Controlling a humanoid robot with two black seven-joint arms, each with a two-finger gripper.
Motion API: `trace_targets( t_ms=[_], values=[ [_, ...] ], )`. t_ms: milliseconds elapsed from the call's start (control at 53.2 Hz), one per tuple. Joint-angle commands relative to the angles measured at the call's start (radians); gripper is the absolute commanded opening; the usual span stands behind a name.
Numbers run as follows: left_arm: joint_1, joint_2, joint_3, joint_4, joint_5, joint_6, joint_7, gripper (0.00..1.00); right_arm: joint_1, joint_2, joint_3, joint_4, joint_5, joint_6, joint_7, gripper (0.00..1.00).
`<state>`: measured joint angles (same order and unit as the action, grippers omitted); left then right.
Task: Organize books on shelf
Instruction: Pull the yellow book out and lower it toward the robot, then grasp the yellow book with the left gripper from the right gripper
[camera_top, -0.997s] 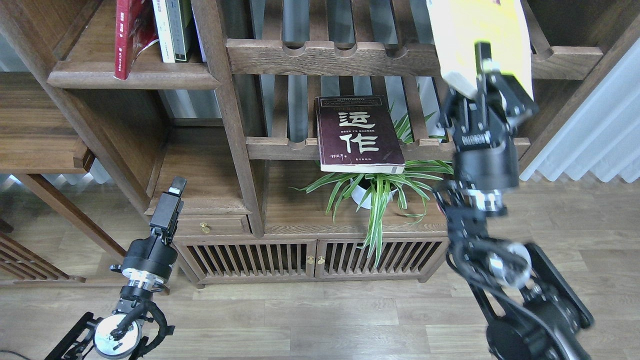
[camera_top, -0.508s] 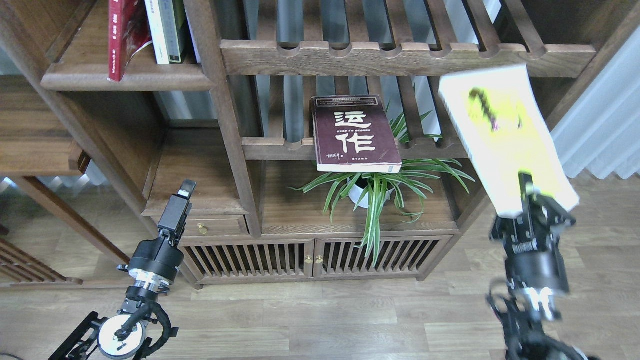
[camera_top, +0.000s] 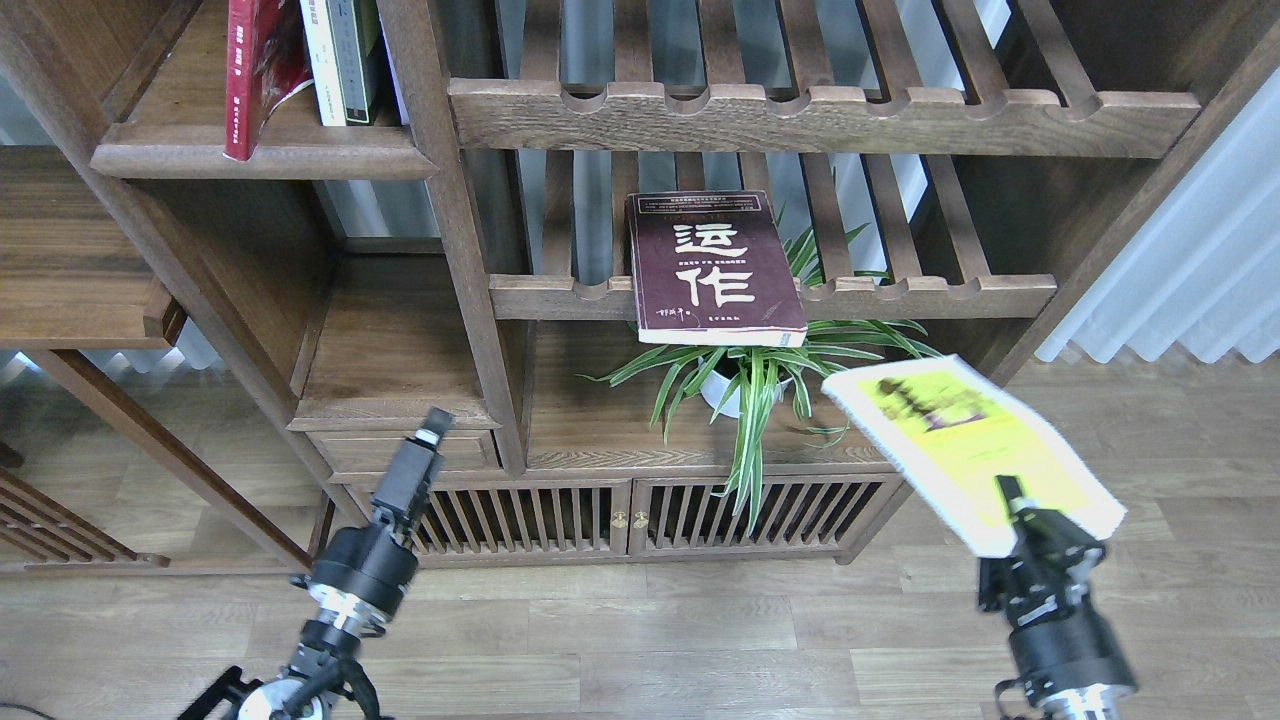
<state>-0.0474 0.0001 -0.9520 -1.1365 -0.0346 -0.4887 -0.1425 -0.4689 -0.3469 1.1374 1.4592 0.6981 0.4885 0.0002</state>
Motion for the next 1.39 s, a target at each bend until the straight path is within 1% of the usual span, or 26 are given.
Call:
trace_targets(
  t_ms=[0,94,132,169,470,903,1053,1109,1147,1166,1204,1241,1335,1354,1373],
  values=[
    [-0.003,0.0,0.102,-0.022,-0.126,0.0,0.003,1.0,0.047,0.019,-0.071,-0.037,-0.005,0.0,-0.02,0.07],
    [-0.002,0.0,0.142,-0.029,-0.166,0.0,0.003,1.0,0.082,0.02,-0.117,-0.069,-0.003,0.0,-0.025,0.08],
    [-0.002,0.0,0.198,-0.032,-0.206,0.0,0.001,1.0,0.123,0.025,-0.152,-0.069,-0.002,0.0,-0.042,0.1],
    [-0.002,0.0,0.222,-0.032,-0.226,0.0,0.003,1.0,0.134,0.029,-0.168,-0.069,-0.002,0.0,-0.046,0.1],
    [0.02,0.0,0.322,-0.032,-0.275,0.0,0.0,1.0,0.13,0.083,-0.271,-0.074,-0.017,0.0,-0.075,0.1],
    [0.043,0.0,0.361,-0.003,-0.291,0.0,-0.002,1.0,0.046,0.22,-0.309,-0.069,-0.169,0.0,-0.083,0.1],
    [0.041,0.0,0.372,0.023,-0.289,0.0,0.006,1.0,0.023,0.235,-0.324,-0.069,-0.206,0.0,-0.083,0.1],
    [0.038,0.0,0.372,0.037,-0.289,0.0,0.008,0.98,0.012,0.236,-0.326,-0.069,-0.215,0.0,-0.085,0.1],
    [0.038,0.0,0.363,0.046,-0.286,0.0,0.003,0.97,0.006,0.24,-0.324,-0.069,-0.219,0.0,-0.085,0.1],
    [0.043,0.0,0.369,0.056,-0.288,0.0,-0.006,0.97,-0.002,0.249,-0.326,-0.069,-0.236,0.0,-0.086,0.11],
    [0.043,0.0,0.369,0.06,-0.285,0.0,-0.006,0.97,-0.005,0.249,-0.326,-0.069,-0.246,0.0,-0.089,0.11],
    [0.043,0.0,0.369,0.06,-0.281,0.0,-0.006,0.95,-0.008,0.25,-0.326,-0.069,-0.252,0.0,-0.092,0.11],
    [0.044,0.0,0.369,0.055,-0.277,0.0,0.001,0.84,-0.019,0.252,-0.326,-0.071,-0.264,0.0,-0.095,0.11],
    [0.047,0.0,0.369,0.055,-0.278,0.0,0.006,0.75,-0.02,0.255,-0.326,-0.071,-0.266,0.0,-0.095,0.12],
    [0.056,0.0,0.369,0.055,-0.278,0.0,0.006,0.59,-0.023,0.261,-0.326,-0.071,-0.267,0.0,-0.095,0.12]
  ],
)
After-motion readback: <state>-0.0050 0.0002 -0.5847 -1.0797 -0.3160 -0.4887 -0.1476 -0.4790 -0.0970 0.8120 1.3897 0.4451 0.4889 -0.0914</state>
